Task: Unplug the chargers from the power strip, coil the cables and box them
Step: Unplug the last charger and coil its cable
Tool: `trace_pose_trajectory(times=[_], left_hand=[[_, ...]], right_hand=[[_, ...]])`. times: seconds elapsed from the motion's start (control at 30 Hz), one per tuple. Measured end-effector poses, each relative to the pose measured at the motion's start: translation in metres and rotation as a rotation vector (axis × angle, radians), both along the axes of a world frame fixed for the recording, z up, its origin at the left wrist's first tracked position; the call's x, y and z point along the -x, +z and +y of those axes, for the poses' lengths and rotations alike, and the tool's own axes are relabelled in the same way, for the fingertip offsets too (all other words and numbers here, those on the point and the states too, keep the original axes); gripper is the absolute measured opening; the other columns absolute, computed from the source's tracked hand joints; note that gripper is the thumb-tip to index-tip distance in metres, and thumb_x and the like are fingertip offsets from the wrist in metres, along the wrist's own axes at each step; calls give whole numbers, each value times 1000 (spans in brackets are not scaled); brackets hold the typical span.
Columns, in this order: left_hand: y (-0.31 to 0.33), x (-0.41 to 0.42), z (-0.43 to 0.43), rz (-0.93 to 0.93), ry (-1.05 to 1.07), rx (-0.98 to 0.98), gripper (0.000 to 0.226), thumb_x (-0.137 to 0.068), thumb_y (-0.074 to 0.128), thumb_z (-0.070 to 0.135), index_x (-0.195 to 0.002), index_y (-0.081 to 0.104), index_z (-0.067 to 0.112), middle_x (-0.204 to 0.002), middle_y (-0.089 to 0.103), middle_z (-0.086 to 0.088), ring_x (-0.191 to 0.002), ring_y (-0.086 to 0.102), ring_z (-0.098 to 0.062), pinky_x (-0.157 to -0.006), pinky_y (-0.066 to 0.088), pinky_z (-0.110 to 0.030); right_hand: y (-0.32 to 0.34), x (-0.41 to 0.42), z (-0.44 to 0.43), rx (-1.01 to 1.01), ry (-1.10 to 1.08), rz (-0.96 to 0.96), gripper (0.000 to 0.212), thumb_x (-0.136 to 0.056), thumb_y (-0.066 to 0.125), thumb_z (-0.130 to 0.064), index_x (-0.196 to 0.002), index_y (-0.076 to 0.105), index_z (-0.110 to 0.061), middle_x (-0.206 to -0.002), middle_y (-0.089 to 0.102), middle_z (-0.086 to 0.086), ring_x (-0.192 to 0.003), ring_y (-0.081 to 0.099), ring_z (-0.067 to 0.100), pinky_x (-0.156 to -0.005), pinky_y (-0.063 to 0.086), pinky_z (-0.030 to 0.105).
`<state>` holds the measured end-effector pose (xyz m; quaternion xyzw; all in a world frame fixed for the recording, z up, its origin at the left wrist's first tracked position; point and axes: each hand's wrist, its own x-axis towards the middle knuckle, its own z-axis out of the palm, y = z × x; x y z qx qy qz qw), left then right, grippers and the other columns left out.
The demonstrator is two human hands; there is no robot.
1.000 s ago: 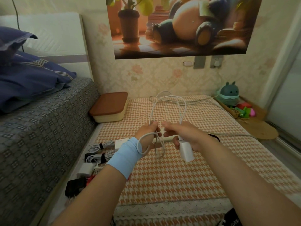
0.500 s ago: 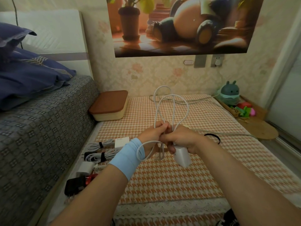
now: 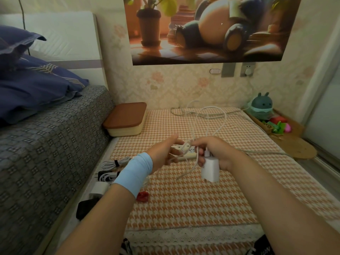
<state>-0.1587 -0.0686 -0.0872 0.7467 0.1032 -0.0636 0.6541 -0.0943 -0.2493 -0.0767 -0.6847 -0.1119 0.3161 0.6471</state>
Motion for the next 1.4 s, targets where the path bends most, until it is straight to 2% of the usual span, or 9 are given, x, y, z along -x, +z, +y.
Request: trace_pose_trajectory(times=[0.23,0.37,0.43,0.6,0.73,0.87,1.1,1.27,1.4], left_hand=[[-4,7,55,45,57,-858,39,-93,56,50,-72,78,26,-76,70,-9,-56,47,-16,-65,46,-29],[1,7,45,384,-173,-1190,36,-97,51,43,-97,77,17,-90,65,-2,-82,59,-20,-78,47,-29],[-4,2,33,280,-107,-1190,28,-95,57,24,-118,68,15,-111,64,-2,-97,61,-22,-80,49,-28],[-9,-2,-16,-256,95,-378,44,-90,38,-9,-124,57,12,-118,63,-9,-112,60,-23,-99,48,-36],[-7,5,-39,-119,-23,-200,28,-100,48,32,-122,54,16,-95,69,0,-70,68,-14,-65,55,-24],[-8,1,-34,-4,-79,-127,27,-101,45,27,-88,60,10,-59,47,2,-45,39,-12,-53,42,-27],[8,-4,-11,-73,72,850,31,-106,32,28,-80,45,16,-53,24,6,-39,22,-8,-45,40,-20],[11,-8,-4,-159,83,1274,28,-100,36,24,-77,46,11,-52,28,4,-38,28,-11,-45,45,-22],[17,-7,5,-140,44,1301,32,-103,34,26,-77,46,11,-53,27,4,-38,27,-11,-43,45,-25]], right_hand=[[-5,-14,-7,-22,-393,72,11,-100,55,-11,-90,55,-7,-52,47,5,-44,45,23,-49,43,32],[-7,-7,4,20,-321,-6,14,-100,59,-12,-91,58,-1,-56,53,7,-42,48,24,-48,46,33],[-9,-1,12,42,-269,-59,13,-100,59,-11,-96,58,1,-59,56,10,-42,49,25,-46,46,32],[-12,5,22,76,-192,-145,18,-99,61,-13,-88,60,1,-61,61,10,-42,52,26,-44,46,31],[-4,4,15,16,-235,-81,20,-99,63,-13,-85,61,2,-59,60,10,-42,52,21,-42,47,27],[-1,-1,8,-53,-220,-39,22,-99,64,-19,-86,62,-1,-70,64,7,-43,49,18,-49,46,31],[1,7,8,39,67,-162,43,-87,74,-44,-106,74,-5,-105,76,15,-46,51,20,-50,47,30],[2,20,14,41,290,-226,34,-89,73,-33,-100,72,-2,-62,67,9,-48,51,20,-50,44,30],[5,19,13,118,411,-304,23,-94,70,-24,-80,74,-7,-55,59,2,-49,49,15,-53,47,28]])
